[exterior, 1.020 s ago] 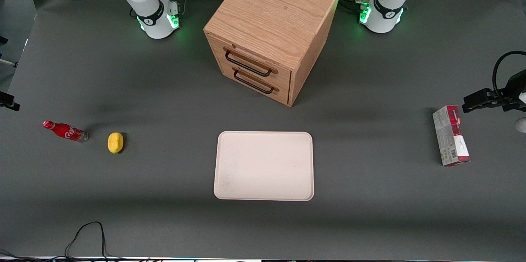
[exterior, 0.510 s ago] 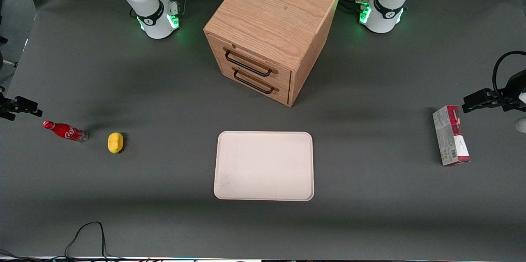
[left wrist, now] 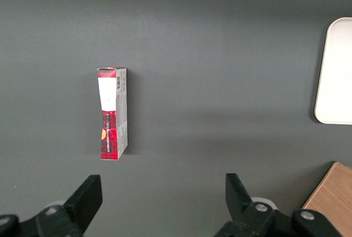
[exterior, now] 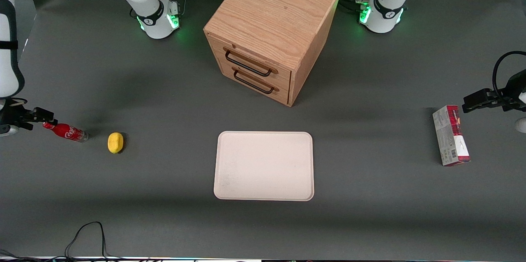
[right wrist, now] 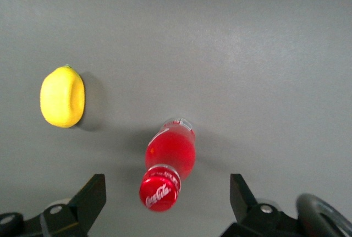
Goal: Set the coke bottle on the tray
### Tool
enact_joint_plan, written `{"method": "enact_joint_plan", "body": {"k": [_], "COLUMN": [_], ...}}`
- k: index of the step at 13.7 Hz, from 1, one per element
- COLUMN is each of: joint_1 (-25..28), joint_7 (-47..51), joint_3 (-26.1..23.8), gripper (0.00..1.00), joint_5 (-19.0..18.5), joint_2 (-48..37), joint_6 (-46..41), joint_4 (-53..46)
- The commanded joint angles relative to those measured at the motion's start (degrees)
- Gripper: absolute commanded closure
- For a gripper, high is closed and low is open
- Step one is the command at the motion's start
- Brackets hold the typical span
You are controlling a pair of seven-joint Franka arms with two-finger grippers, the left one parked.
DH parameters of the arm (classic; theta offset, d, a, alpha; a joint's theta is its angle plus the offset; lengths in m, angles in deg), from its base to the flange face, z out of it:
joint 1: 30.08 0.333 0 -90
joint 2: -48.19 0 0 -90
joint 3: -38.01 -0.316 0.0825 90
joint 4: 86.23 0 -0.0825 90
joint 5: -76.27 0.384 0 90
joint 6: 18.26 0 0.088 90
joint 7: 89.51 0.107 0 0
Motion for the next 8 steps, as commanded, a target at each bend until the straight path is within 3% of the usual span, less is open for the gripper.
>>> {"method": "enact_joint_plan", "body": {"k": [1, 7, 8], "joint_1": [0.33, 0.42, 0.51], "joint_7": [-2.52, -2.61, -2.61], "joint_3": [0.38, 0.38, 0.38], "gripper": [0.0, 0.01, 0.17], "joint_5": [2.1, 2.19, 2.19], "joint_2": [-0.71, -0.54, -0.54], "joint_6": [3.56, 3.65, 3.65], "joint_4": [2.98, 3.07, 3.07]}}
